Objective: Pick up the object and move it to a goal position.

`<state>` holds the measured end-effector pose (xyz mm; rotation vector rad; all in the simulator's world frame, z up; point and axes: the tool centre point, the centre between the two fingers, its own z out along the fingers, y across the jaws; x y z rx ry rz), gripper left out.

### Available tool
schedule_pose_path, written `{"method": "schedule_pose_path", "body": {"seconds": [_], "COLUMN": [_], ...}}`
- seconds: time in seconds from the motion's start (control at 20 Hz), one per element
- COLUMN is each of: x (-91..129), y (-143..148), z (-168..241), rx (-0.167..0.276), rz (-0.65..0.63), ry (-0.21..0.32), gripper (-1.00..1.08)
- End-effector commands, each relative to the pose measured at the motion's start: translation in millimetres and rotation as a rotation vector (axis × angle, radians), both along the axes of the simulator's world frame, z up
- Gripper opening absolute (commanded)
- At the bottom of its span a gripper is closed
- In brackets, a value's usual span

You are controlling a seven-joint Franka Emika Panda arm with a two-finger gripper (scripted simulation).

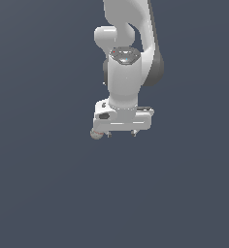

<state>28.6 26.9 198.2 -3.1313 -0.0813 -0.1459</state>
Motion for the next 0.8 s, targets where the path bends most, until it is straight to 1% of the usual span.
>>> {"method": "schedule_pose_path", "body": {"seconds": [0.0,0.15,0.45,0.75], "x": [0,1,5,6], "y": [0,-3,-22,-22], "z": [0,3,20,20], "rx": [0.000,0.001,0.009,0.009], "rz": [0.000,-0.005,-0.032,-0.032], "ry": [0.000,-0.005,-0.030,-0.030], "gripper": [1.00,1.00,1.00,1.00]}}
